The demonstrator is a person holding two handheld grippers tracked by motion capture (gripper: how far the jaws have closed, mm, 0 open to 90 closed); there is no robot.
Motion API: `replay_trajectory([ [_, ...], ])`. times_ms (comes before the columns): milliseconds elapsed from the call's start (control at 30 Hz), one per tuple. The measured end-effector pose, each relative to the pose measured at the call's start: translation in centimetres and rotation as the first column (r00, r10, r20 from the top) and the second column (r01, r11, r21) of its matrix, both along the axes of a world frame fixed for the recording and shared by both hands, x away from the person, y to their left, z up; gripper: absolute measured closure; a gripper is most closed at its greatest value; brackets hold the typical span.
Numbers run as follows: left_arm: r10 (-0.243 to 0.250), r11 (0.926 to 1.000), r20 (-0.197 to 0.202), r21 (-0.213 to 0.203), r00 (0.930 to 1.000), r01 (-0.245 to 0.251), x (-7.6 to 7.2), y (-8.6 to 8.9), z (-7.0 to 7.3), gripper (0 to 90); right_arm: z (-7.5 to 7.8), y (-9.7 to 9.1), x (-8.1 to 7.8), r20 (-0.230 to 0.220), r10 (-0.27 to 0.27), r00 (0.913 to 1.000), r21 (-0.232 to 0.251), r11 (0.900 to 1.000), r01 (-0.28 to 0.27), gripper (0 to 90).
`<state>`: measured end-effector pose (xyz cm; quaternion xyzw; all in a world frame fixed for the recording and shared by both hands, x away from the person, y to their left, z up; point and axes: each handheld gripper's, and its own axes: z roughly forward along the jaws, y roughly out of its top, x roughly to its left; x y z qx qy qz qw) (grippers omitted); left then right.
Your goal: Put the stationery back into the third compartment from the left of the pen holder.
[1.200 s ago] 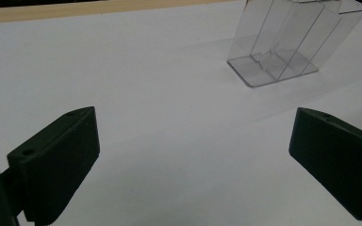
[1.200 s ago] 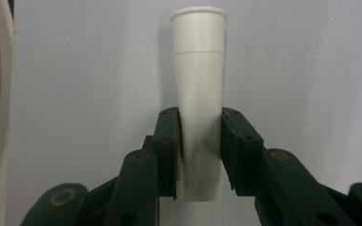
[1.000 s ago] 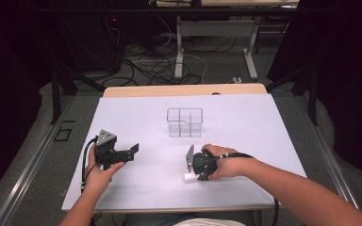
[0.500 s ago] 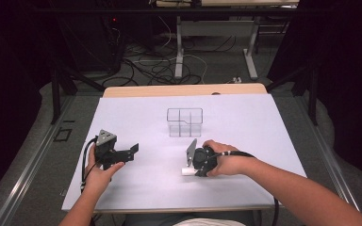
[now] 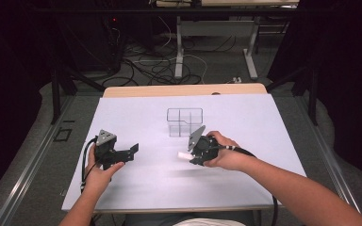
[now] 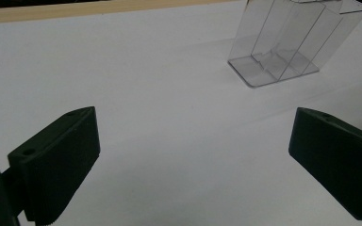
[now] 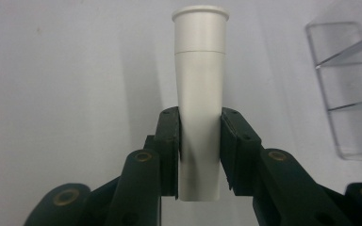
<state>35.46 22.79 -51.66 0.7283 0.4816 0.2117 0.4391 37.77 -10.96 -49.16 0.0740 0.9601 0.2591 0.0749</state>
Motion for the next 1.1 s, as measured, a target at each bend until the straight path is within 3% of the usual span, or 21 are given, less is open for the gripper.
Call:
replay_trajectory([
  [200,-0.002,1.0000,-0.003,0.000,1.0000,0.002,0.0,-0.1,0.0,2.4,1.3,-0.7,0.5,0.038,-0.066,0.9971,0.081,0.9947,0.063,70.6],
  [367,0.001,1.0000,0.001,-0.003,1.0000,-0.001,0.0,-0.2,-0.1,2.4,2.1,-1.4,0.8,0.036,-0.126,0.9914,0.152,0.9812,0.119,70.6],
  [467,0.001,1.0000,0.001,-0.003,1.0000,-0.001,0.0,-0.2,-0.1,2.4,2.5,-1.8,1.0,0.041,-0.154,0.9872,0.194,0.9705,0.143,70.6],
  [500,0.001,1.0000,0.000,-0.003,1.0000,-0.001,0.0,-0.2,-0.1,2.4,2.8,-2.1,1.1,0.041,-0.173,0.9841,0.221,0.9621,0.160,70.6],
  [533,0.001,1.0000,-0.001,-0.002,1.0000,-0.001,0.0,-0.2,-0.1,2.4,2.8,-2.1,1.1,0.041,-0.173,0.9841,0.221,0.9621,0.160,70.6],
  [867,0.000,1.0000,-0.006,-0.006,1.0000,0.000,0.0,-0.1,-0.1,2.4,3.8,-2.8,1.7,0.076,-0.247,0.9659,0.317,0.9245,0.212,70.6],
  [1100,-0.001,1.0000,-0.010,-0.006,0.9999,0.001,0.0,-0.1,-0.1,2.4,4.4,-3.3,2.1,0.106,-0.299,0.9482,0.391,0.8894,0.237,70.6],
])
